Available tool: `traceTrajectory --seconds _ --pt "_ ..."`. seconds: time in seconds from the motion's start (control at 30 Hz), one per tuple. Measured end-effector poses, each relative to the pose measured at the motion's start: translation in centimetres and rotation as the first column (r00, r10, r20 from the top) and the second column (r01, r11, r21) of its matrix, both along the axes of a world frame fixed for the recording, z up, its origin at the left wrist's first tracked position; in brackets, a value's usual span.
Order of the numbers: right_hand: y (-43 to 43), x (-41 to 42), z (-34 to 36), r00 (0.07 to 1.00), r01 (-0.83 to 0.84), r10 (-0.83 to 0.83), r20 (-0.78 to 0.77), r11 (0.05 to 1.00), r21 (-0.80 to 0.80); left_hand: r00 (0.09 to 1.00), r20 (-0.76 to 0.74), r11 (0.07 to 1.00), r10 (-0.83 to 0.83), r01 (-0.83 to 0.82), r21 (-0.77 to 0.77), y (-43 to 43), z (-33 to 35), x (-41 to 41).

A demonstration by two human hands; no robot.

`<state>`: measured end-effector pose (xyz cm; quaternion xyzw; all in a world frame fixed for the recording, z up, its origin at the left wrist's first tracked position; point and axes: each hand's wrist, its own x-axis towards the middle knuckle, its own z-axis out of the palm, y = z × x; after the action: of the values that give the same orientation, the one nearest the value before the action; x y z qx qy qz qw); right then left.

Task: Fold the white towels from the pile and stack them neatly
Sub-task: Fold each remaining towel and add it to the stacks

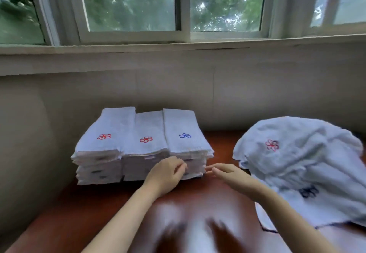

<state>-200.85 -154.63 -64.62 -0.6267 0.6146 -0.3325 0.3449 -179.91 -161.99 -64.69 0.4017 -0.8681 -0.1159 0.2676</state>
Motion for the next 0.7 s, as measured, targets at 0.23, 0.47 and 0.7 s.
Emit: traceTrajectory --seconds 0.23,0.47,0.7 --pt "9.4 -12.4 -6.7 0.698 0.605 -0.608 -0.377 0.783 -0.142 0.956 0.073 0.935 -0.283 0.258 0.241 5.8 -5.1 -14.5" --pt "12.0 -17.2 -8.2 0.599 0.769 -0.796 -0.086 0.602 -0.215 0.879 -0.475 0.707 0.046 0.307 0.637 6.8 -6.7 -26.0" --pt "9.0 -19.2 -7.8 0.486 0.638 -0.737 -0.471 0.667 -0.386 0.614 -0.646 0.590 0.453 0.336 0.734 1.3 -5.0 -30.7"
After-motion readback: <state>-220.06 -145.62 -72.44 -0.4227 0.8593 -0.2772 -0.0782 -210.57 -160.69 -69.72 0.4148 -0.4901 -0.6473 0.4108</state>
